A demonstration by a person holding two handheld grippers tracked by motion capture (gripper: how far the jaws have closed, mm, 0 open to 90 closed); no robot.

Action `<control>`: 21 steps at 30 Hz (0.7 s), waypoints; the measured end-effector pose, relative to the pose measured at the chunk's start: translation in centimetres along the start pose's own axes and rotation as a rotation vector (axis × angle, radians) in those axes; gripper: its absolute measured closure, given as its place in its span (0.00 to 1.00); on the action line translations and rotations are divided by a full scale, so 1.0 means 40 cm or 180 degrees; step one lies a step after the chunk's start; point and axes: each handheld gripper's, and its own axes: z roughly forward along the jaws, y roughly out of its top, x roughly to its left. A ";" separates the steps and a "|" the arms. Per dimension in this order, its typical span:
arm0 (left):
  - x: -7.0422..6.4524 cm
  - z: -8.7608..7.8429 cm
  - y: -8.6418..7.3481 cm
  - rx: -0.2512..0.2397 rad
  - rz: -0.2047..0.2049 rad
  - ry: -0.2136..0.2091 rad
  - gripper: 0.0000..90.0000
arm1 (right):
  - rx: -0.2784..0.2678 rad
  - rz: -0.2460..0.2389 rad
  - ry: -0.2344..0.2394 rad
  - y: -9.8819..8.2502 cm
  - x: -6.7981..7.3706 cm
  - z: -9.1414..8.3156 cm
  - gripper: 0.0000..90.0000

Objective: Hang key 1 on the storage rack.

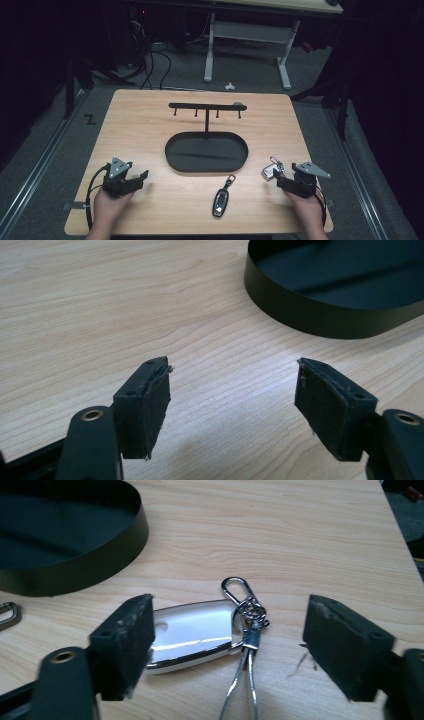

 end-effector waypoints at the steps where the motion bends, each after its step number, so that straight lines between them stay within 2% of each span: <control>1: 0.001 0.001 0.000 -0.0010 -0.0007 -0.0031 0.36 | 0.0004 -0.0032 0.0005 -0.002 0.002 0.001 0.21; 6: 0.000 0.002 0.002 -0.0020 -0.0020 -0.0074 0.39 | -0.0014 -0.0032 0.0057 -0.003 0.004 0.000 0.19; 11: -0.008 0.003 -0.001 -0.0010 0.0054 -0.0064 0.37 | -0.0010 -0.0001 0.0078 0.000 0.003 -0.003 0.19; 13: -0.012 0.002 0.001 -0.0007 0.0107 -0.0072 0.37 | -0.0020 0.0001 0.0147 0.001 0.007 -0.002 0.18; 16: -0.014 0.003 0.003 -0.0021 0.0099 -0.0091 0.37 | 0.0012 -0.0016 0.0159 0.001 0.013 -0.002 0.18; 17: -0.018 0.005 0.005 -0.0023 0.0112 -0.0105 0.37 | 0.0024 -0.0111 0.0123 0.003 0.019 -0.003 0.18; 21: -0.028 0.014 0.011 -0.0036 0.0178 -0.0108 0.37 | 0.0008 -0.0167 0.0121 0.007 0.033 -0.001 0.18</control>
